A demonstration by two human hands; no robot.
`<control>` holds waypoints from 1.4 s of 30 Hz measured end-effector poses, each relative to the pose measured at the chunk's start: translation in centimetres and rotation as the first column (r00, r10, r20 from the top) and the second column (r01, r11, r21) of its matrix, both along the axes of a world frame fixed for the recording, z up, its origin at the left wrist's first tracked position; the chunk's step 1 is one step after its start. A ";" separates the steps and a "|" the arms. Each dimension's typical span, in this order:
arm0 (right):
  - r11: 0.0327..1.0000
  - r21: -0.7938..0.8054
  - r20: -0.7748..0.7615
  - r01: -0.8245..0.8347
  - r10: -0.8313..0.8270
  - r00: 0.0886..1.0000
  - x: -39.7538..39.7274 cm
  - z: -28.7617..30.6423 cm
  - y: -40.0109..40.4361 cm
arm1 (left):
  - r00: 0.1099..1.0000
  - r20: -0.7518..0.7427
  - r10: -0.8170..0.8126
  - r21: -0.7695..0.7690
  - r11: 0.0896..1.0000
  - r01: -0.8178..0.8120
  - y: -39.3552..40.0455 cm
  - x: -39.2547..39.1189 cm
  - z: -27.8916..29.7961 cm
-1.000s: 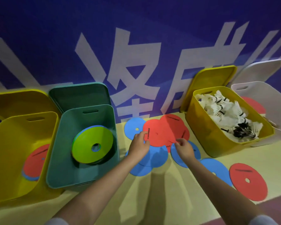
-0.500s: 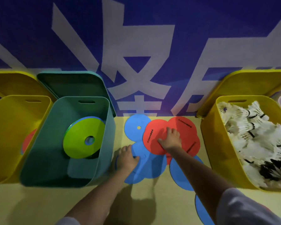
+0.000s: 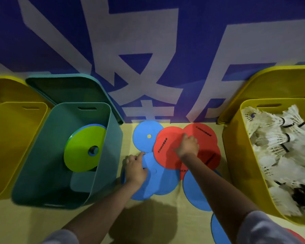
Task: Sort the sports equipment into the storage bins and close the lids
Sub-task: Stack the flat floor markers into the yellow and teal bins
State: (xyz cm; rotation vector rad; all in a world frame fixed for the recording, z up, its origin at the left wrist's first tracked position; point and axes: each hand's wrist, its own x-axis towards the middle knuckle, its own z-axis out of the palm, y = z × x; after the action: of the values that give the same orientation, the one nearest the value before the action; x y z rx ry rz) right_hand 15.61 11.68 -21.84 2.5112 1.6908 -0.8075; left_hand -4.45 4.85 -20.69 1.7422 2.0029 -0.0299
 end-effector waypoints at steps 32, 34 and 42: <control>0.538 0.369 -0.893 0.758 -0.023 0.450 -18.6 19.2 -8.5 | 0.434 0.890 -0.141 0.330 0.856 -0.399 -0.9 -19.6 20.4; 0.563 0.336 -0.913 0.755 -0.001 0.407 -22.4 19.5 -8.3 | 0.455 0.880 -0.136 0.346 0.840 -0.418 -0.7 -23.7 20.4; 0.616 0.331 -0.907 0.715 -0.002 0.421 -36.4 18.5 -7.3 | 0.482 0.875 -0.030 0.341 0.744 -0.574 -0.8 -39.5 18.6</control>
State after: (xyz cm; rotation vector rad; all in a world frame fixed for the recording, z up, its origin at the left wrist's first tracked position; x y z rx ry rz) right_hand -20.78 4.40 -3.33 3.4637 1.7903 -2.1741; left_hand -43.96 4.03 -2.08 1.2125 1.5126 1.4744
